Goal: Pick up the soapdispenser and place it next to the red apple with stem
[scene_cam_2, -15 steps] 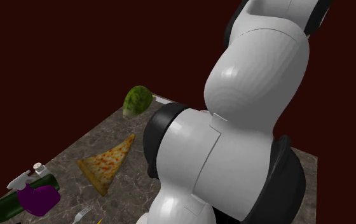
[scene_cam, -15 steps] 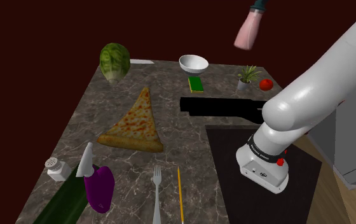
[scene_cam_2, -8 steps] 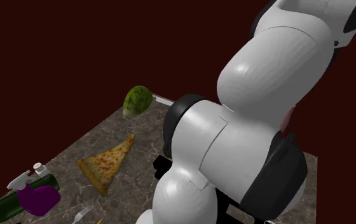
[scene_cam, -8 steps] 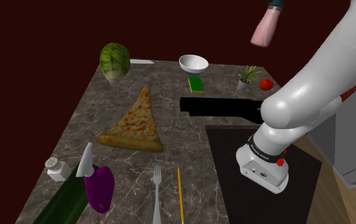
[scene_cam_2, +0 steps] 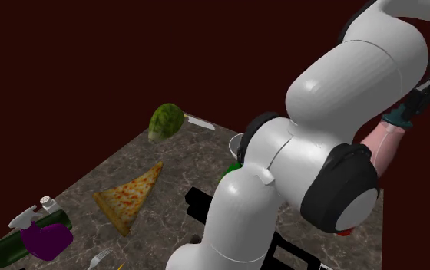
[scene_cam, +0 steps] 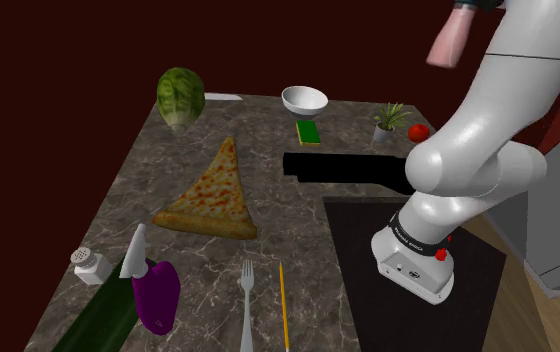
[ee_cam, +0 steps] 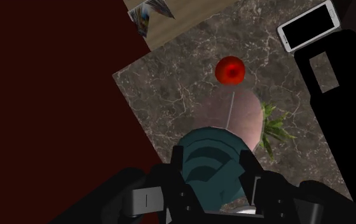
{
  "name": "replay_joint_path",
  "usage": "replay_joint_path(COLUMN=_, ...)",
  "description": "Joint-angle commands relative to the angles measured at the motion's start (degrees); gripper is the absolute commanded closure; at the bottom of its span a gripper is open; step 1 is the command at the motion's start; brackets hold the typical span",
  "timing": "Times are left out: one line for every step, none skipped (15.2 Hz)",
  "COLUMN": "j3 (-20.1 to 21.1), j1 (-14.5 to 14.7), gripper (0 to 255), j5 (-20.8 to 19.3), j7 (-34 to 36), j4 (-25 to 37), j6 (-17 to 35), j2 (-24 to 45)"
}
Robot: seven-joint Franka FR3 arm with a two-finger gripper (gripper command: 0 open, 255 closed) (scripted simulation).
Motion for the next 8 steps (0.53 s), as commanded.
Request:
replay_joint_path(j3=-0.5, j1=-5.77, gripper=255, j5=4.25, j7=-3.12, j4=9.1, j6=-4.07, j2=5.74)
replay_joint_path(j3=-0.22, j1=-10.26, gripper=255, j5=7.28, j7=-4.22, j4=16.46, j6=-7.33, j2=9.99)
replay_joint_path(j3=1.16, j1=-15.96, gripper=255, j5=10.64, j7=-4.22, j4=26.4, j6=-11.7, j2=15.15)
replay_joint_path(j3=0.74, j1=-12.35, gripper=255, j5=7.78, j7=-4.73, j4=18.32, j6=-7.69, j2=11.34)
replay_joint_path(j3=0.13, j1=-10.19, gripper=255, j5=6.45, j7=-4.93, j4=13.74, j6=-5.27, j2=9.31)
replay_joint_path(j3=-0.25, j1=-8.57, gripper=255, j5=5.41, j7=-5.0, j4=10.17, j6=-3.3, j2=7.76)
replay_joint_path(j3=-0.5, j1=-7.27, gripper=255, j5=4.52, j7=-4.99, j4=7.15, j6=-1.56, j2=6.47)
replay_joint_path(j3=-0.65, j1=-6.19, gripper=255, j5=3.74, j7=-4.95, j4=4.5, j6=0.0, j2=5.34)
